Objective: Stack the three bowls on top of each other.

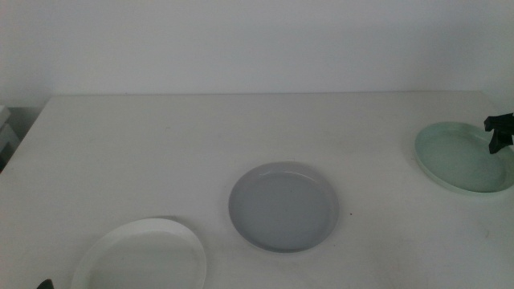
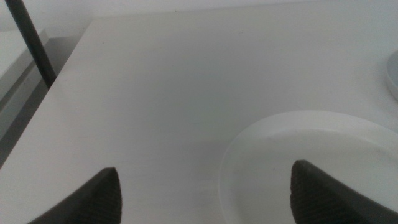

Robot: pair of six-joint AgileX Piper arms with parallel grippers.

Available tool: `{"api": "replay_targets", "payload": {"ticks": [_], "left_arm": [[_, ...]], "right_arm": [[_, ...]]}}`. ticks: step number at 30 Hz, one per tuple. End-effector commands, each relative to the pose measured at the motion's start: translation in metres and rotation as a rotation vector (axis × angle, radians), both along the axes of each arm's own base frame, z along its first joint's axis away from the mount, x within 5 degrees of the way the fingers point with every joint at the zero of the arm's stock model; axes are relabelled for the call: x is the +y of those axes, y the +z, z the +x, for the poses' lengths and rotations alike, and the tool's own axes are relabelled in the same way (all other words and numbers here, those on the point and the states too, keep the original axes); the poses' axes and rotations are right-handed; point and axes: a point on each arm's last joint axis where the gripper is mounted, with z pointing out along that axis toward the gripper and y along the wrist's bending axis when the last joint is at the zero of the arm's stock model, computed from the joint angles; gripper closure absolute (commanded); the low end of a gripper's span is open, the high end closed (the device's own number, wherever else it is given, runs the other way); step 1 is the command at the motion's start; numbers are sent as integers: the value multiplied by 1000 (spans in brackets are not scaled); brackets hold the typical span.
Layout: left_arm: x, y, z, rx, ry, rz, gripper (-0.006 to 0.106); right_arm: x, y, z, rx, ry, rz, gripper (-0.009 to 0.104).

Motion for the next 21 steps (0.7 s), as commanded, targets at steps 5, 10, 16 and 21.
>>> {"api": "replay_targets", "payload": {"ticks": [5,10,16,21], "left_arm": [[0,8,1,-87,8,-25,7],[0,8,1,-87,8,-25,7],[0,8,1,-87,8,-25,7],[0,8,1,-87,8,-25,7]], "right_arm": [[-5,28,2,-75,6,-37,56],[-6,28,2,-73,13,-45,88],[-3,47,-4,-75,17,-35,96],[8,100,-17,-186,15,-5,96]]}}
